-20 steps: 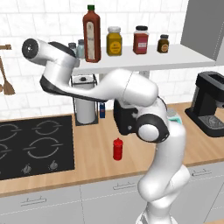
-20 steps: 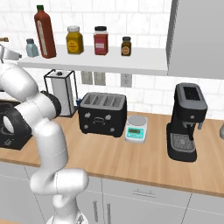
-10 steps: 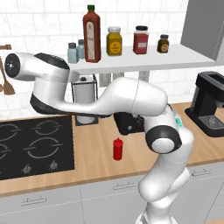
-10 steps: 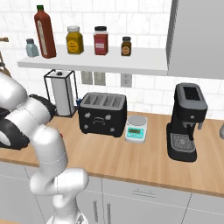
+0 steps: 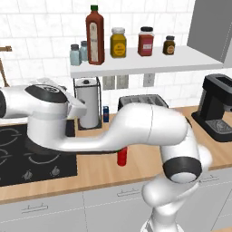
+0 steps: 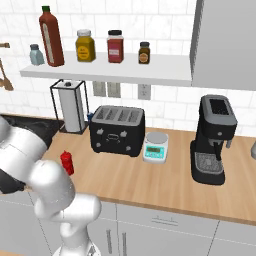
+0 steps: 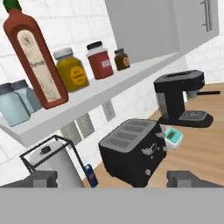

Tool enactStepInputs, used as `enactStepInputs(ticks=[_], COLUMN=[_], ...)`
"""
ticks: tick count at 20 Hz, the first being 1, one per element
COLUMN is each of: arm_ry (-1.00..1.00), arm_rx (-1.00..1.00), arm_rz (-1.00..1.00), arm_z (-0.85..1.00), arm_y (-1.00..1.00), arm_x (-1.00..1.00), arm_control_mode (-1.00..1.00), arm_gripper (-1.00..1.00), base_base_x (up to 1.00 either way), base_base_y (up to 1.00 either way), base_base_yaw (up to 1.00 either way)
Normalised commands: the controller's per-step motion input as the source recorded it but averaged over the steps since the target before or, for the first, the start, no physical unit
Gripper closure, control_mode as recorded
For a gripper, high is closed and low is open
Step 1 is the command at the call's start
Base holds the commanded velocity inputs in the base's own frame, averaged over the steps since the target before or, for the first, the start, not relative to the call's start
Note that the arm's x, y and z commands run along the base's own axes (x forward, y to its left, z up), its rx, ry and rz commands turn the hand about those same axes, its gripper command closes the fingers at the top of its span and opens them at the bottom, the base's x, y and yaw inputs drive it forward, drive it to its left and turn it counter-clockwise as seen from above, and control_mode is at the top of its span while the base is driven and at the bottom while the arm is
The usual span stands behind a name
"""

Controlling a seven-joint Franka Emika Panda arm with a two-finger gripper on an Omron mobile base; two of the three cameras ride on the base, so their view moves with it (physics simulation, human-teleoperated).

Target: Put the shaker and condiment bottle from the counter next to their counterparts in the cabinet.

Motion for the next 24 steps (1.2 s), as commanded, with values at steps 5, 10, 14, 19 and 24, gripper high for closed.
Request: enactStepInputs(ticks=[5,10,14,19,24], arm_ry=[-0.13,-0.14,-0.08,0.00,0.05], arm_rx=[0.14,0.16,0.18,0.17,0.12], arm_rz=[-0.08,-0.05,0.00,0.00,0.00], arm_z=[-0.64,-0.62,-0.60,-0.66,-0.66], arm_y=[-0.52,-0.67,-0.74,-0.58,-0.30], arm_x=[-0.71,-0.46,-0.28,-0.10,0.01], arm_control_mode=[-1.00,-1.00,-1.00,-1.00,-1.00], arm_gripper=[-1.00,-1.00,-1.00,-1.00,-1.00], base_base_x=[0.00,0.00,0.00,0.00,0.00], base_base_y=[0.00,0.00,0.00,0.00,0.00], base_base_yaw=[0.00,0.00,0.00,0.00,0.00])
